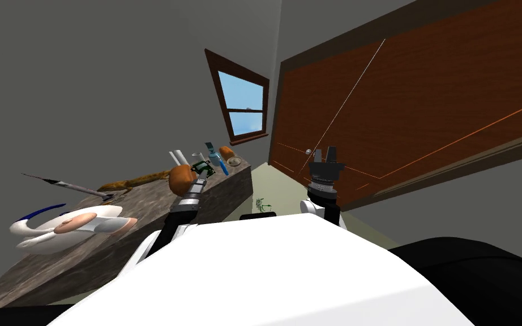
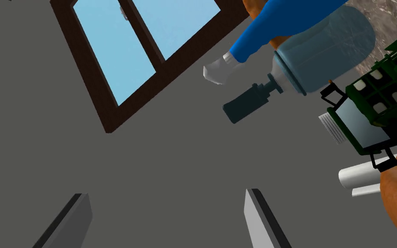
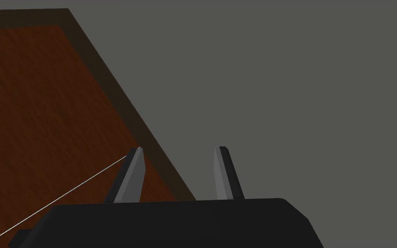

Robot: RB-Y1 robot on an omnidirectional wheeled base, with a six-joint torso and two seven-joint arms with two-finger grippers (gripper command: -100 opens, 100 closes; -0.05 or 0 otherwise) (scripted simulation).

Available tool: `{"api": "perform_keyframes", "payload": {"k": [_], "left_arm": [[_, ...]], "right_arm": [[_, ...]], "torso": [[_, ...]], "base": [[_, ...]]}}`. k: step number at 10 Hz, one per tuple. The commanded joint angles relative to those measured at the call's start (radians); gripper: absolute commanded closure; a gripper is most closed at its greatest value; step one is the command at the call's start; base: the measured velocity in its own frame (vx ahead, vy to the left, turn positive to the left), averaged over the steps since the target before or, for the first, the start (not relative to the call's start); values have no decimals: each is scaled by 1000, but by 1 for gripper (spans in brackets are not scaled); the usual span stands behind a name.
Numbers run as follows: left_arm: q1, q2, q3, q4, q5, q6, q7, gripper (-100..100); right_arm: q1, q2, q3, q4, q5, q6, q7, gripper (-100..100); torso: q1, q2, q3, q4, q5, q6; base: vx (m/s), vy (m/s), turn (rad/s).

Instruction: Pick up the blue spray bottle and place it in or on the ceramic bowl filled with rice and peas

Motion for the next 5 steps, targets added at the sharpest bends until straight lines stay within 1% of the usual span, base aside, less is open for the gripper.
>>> {"api": "perform_keyframes", "payload": {"k": [1, 4, 5], "left_arm": [[30, 24, 9, 11, -5, 33, -33, -100], [66, 68, 29, 34, -13, 94, -79, -100], [77, 83, 35, 41, -17, 113, -92, -100]], "right_arm": [[0, 0, 0, 0, 0, 0, 0, 0], [0, 0, 0, 0, 0, 0, 0, 0], [0, 0, 0, 0, 0, 0, 0, 0]], "torso": [[0, 0, 0, 0, 0, 0], [0, 2, 1, 0, 0, 0], [-1, 2, 1, 0, 0, 0]], "base": [[84, -145, -85], [65, -137, -59], [89, -127, -23]]}}
